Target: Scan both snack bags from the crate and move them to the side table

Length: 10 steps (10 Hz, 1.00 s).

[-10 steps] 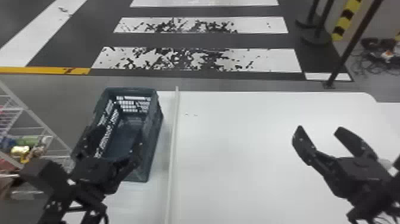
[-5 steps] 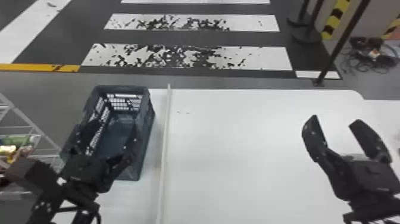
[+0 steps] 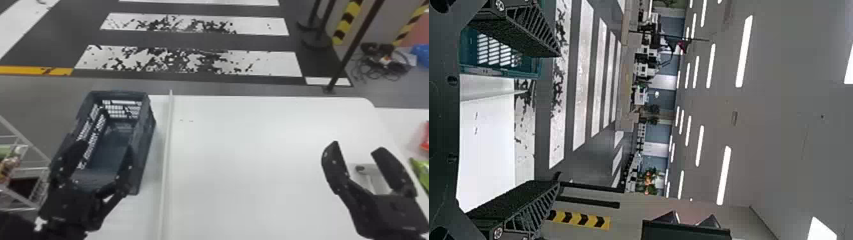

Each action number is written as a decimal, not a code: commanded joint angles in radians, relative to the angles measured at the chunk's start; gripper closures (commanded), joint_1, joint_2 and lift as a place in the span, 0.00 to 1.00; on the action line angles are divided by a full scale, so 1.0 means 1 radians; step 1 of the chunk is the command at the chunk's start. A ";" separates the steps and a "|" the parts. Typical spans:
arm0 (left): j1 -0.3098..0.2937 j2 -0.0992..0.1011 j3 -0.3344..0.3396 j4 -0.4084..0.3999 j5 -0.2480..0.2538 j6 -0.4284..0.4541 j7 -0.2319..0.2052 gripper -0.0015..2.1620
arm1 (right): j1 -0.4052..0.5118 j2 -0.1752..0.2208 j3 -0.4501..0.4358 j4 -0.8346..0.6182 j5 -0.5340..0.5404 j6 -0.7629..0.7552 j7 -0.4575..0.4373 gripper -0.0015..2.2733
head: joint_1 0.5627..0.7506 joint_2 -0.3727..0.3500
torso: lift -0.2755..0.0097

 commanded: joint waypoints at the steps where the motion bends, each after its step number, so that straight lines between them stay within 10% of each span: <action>1: 0.040 -0.006 0.002 0.000 0.022 -0.014 0.000 0.04 | 0.027 -0.014 -0.003 0.005 -0.027 -0.008 0.000 0.05 | 0.70 0.50 | 0.86; 5: 0.060 -0.014 0.016 -0.053 0.044 0.084 -0.001 0.04 | 0.059 -0.027 -0.029 -0.069 -0.025 0.256 0.000 0.05 | 0.70 0.52 | 0.86; 10: 0.071 -0.014 0.020 -0.063 0.064 0.081 -0.007 0.04 | 0.065 -0.027 -0.032 -0.083 -0.027 0.231 0.000 0.05 | 0.70 0.51 | 0.86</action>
